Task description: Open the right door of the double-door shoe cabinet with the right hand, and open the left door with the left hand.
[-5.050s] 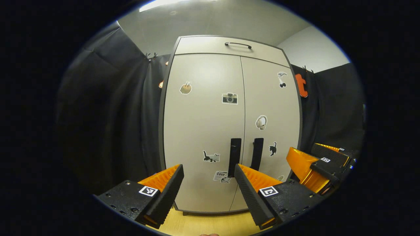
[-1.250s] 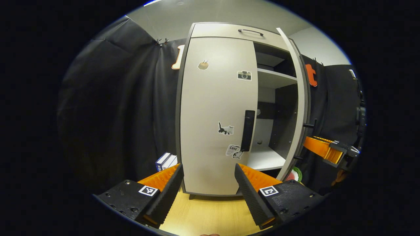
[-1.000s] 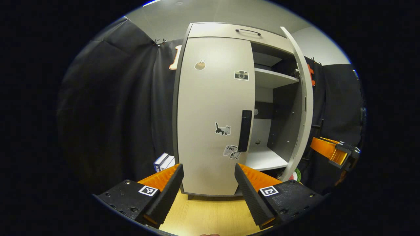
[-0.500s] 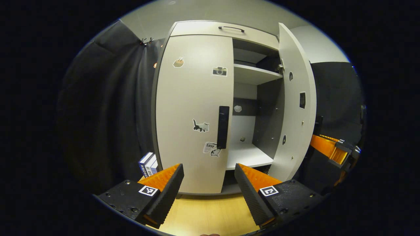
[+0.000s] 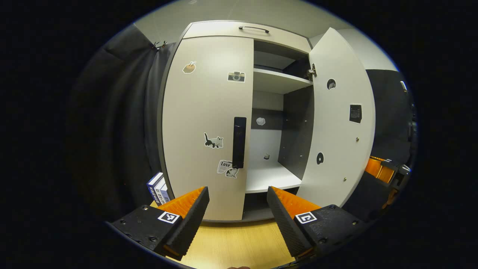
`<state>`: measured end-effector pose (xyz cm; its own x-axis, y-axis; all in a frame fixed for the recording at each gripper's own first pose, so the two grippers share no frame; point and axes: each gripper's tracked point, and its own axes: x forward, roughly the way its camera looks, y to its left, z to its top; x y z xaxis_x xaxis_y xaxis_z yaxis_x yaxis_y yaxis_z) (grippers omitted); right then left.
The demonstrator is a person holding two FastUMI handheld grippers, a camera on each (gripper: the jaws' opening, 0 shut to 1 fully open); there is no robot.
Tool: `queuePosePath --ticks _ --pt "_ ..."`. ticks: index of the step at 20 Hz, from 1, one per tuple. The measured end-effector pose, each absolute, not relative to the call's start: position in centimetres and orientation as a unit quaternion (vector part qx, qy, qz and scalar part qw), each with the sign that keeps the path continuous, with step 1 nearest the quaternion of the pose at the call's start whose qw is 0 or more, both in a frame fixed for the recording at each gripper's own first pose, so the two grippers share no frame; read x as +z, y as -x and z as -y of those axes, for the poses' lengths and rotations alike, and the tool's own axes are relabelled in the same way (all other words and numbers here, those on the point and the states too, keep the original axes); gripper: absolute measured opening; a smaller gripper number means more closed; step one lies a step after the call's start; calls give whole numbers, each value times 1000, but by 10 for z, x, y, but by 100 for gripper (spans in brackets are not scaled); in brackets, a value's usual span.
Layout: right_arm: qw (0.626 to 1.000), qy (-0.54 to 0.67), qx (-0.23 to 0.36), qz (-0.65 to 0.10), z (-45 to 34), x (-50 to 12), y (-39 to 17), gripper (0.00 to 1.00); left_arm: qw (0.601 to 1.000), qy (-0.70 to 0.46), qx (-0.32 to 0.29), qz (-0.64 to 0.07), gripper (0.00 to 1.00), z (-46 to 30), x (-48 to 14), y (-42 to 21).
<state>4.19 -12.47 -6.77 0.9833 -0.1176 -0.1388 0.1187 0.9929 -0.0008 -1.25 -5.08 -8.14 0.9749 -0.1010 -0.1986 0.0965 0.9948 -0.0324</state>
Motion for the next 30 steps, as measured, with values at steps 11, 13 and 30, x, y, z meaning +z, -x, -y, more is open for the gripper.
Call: queuePosePath --ticks 11,13,30 --pt "996 -24 -26 -77 170 -67 -49 1 992 19 -45 -114 97 66 -92 -19" --pt "996 -23 -14 -79 172 -68 -50 1 992 18 -45 -113 97 70 -92 -25" --pt "997 -33 -8 -74 200 -64 -28 46 995 -14 -30 -93 97 67 -91 -97"
